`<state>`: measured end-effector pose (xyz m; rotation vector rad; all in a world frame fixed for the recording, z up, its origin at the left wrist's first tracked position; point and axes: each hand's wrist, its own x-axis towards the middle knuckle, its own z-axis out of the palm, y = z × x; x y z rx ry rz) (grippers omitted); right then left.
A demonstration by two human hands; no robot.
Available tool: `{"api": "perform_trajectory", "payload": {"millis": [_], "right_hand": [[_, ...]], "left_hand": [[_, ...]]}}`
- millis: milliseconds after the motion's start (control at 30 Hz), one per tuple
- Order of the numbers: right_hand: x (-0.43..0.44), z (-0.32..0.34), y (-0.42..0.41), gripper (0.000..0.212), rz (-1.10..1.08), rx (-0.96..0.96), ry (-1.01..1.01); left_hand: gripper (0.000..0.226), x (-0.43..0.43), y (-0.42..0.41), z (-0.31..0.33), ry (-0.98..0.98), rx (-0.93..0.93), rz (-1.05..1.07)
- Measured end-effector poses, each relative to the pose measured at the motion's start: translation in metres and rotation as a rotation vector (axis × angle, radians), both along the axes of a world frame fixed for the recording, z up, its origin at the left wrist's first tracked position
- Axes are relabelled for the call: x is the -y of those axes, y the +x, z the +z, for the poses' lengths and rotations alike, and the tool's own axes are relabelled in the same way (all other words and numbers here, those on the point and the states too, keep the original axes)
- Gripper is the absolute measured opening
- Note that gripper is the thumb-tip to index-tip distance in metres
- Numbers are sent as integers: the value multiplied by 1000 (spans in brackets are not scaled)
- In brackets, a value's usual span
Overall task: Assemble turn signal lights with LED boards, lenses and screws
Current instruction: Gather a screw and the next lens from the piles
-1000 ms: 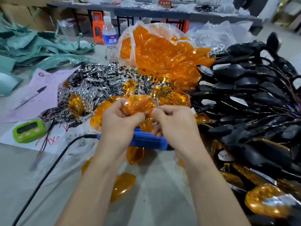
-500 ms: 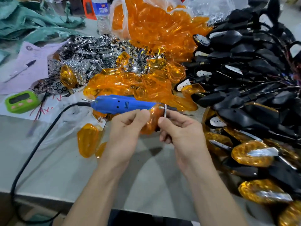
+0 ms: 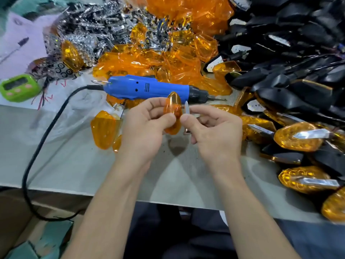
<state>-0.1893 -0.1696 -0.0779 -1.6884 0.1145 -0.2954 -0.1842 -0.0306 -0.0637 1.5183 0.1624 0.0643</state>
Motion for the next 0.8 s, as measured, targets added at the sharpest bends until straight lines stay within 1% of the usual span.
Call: {"api": "perform_trajectory", "payload": {"millis": [100,267,367,467,567,667,733,767,800], "right_hand": [[-1,-4,-2,19,-53,57,-22],[-4,-6,-6,26,-49,70,-145],[-6,-7,-6,27,-62,88,-185],[-9,-6,-9,27,-123,103,-267],[-10,-4,-10,25,-153,104,-353],[-9,-4,-10,23,-123,111,-428],[-9,-4,-13,23,-71,173,-566],[-9,-4,-15,26,-36,185,-596],[-6,-5,-15,29,3,173,-584]], "left_hand": [[20,7,-1,-7,-38,-14,3],[21,13,3,-10,-134,-12,34],[22,12,5,-10,-105,9,39],[20,12,1,-11,-56,36,19],[17,12,2,-13,-54,52,-27],[14,12,3,-14,-93,40,-68],[15,11,5,-14,-114,29,-80],[16,11,5,-14,-113,25,-75],[18,10,7,-13,-111,18,-62]]}}
